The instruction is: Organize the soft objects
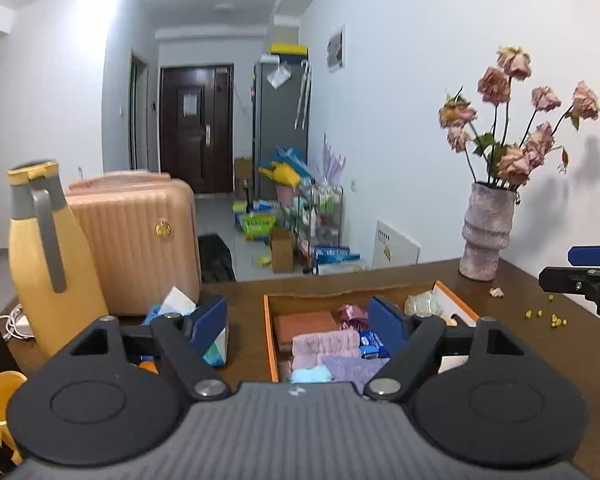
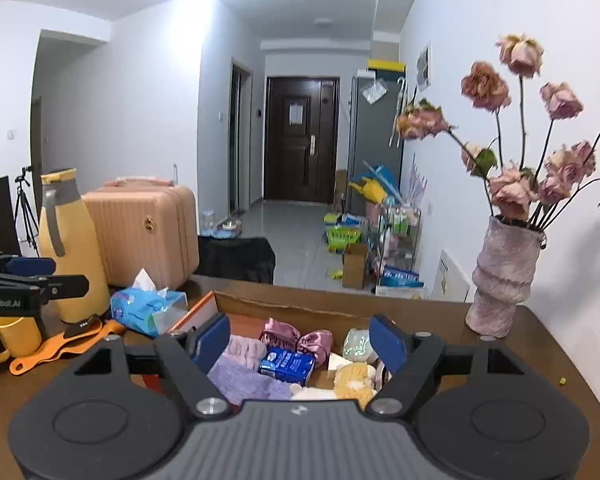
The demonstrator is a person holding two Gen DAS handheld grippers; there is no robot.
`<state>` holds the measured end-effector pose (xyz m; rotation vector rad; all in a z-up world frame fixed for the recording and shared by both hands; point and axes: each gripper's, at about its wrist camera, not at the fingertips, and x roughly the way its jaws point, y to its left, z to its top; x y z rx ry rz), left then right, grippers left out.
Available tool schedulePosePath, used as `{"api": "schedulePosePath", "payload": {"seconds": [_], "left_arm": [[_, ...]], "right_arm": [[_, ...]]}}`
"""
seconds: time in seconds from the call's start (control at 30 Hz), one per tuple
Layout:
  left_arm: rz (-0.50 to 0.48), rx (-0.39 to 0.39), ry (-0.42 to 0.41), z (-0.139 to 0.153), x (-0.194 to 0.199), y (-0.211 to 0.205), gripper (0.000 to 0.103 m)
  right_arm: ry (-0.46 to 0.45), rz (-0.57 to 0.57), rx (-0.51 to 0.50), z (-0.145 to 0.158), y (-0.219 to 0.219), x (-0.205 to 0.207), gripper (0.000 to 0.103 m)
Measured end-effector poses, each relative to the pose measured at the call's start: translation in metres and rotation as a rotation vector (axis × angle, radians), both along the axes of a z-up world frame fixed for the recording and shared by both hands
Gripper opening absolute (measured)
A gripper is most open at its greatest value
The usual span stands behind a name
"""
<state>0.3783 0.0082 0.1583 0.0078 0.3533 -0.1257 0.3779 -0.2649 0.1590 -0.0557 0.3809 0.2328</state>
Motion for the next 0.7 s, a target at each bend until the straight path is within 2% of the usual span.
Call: {"api": "schedulePosePath", "payload": {"seconds": [0.17, 0.33, 0.4, 0.5, 0.63, 0.7], "left_arm": [[0.006, -0.014, -0.026, -0.001, -0.025, -0.002, 0.081], [0.039, -0.003, -0.096, -0.01, -0.077, 0.0, 0.084], [0.045, -0.002, -0.12, -0.02, -0.102, 0.0, 0.089], [0.059, 0.017, -0.115, -0.045, -0.138, -0.004, 0.091], [0.068, 0.035, -0.106, -0.074, -0.186, -0.006, 0.091], [0.064, 0.04, -0.104, -0.085, -0.212, -0.006, 0.095]], "right_arm": [[-0.044, -0.01, 0.034, 0.001, -0.004, -0.026, 0.081], [-0.095, -0.027, 0.062, -0.012, -0.004, -0.073, 0.081], [-0.125, -0.021, 0.055, -0.022, -0.001, -0.1, 0.083], [-0.164, -0.004, 0.043, -0.044, 0.004, -0.147, 0.088], [-0.167, 0.0, 0.06, -0.069, 0.009, -0.203, 0.089], [-0.172, -0.002, 0.078, -0.08, 0.01, -0.232, 0.09]]}}
